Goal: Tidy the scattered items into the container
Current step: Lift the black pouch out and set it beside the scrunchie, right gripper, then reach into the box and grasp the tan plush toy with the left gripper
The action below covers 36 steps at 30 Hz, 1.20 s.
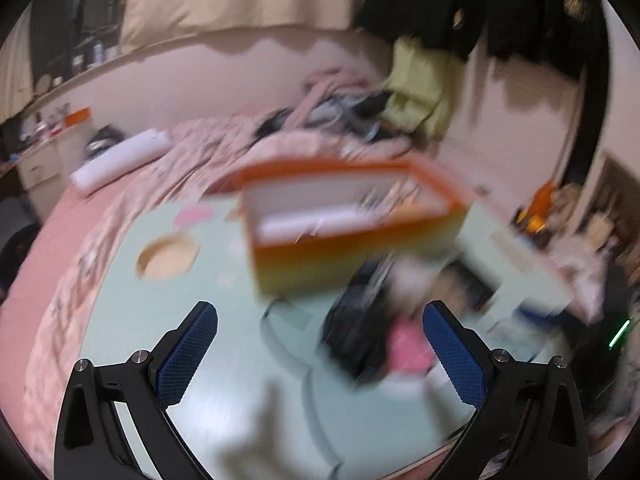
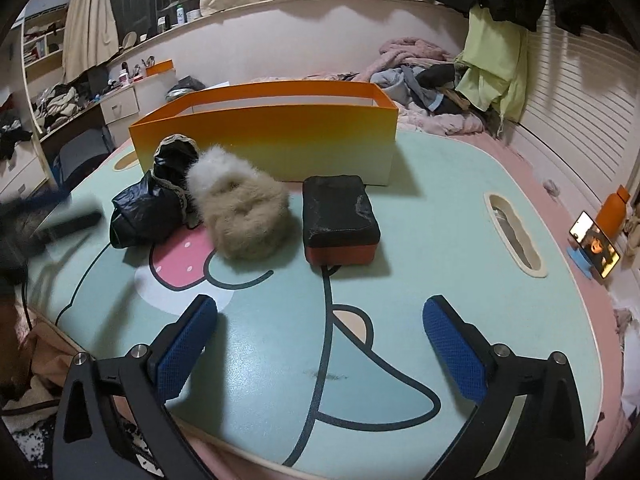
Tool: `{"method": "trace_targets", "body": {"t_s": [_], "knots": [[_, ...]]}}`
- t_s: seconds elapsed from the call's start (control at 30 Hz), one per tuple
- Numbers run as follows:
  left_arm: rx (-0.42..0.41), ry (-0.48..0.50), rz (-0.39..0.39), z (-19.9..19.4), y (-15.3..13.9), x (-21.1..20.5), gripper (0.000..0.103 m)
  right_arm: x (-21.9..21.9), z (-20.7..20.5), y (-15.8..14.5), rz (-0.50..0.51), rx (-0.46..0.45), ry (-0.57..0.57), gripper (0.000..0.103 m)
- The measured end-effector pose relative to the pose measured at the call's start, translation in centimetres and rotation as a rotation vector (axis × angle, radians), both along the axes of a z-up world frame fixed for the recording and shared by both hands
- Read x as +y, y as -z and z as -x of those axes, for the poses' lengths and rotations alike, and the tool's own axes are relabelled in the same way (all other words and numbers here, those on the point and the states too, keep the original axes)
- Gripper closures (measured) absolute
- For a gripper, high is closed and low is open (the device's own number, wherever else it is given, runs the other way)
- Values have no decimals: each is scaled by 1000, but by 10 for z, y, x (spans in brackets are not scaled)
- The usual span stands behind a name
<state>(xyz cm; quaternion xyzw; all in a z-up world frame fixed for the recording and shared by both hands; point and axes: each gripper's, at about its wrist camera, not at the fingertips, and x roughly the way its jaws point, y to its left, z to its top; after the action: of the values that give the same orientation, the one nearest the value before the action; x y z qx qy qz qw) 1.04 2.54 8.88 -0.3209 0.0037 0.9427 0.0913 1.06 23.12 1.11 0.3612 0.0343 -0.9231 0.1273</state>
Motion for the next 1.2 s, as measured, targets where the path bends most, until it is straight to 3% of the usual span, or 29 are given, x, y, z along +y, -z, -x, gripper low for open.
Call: {"method": "trace_targets", "body": {"t_s": [0.07,0.1,0.2,0.33,0.4,0.5,0.77,0.93,1.0,1.1,1.2], "knots": [[-18,24,-16,25,-27,13,3,0,0,0,0,0,0,1],[-44,42,-29,39,-36,21,9,0,0,0,0,0,0,1],[-214,149,-97,96,-42,54,17,-1,0,-1,0,0,1,1],[-442,119,-154,172,-7,86,32,-1,1,-2,2,1,-1,1],[-532,105,-189,193,17,98,39,-1,1,-2,4,3,-2,1],[-598,73,-192,206,43,109,44,0,1,-2,7,6,-5,1],[-619,62,-153,210,62,125,43,1,0,0,14,6,-7,1],[-617,104,-216,210,64,111,54,-1,0,0,13,7,-8,1],[-607,108,-236,209,61,104,64,-1,-1,0,13,7,-7,1],[-577,109,-228,204,53,97,75,-1,-1,0,13,8,-7,1],[-545,116,-223,201,42,90,77,-1,-1,0,13,7,-7,1]]}}
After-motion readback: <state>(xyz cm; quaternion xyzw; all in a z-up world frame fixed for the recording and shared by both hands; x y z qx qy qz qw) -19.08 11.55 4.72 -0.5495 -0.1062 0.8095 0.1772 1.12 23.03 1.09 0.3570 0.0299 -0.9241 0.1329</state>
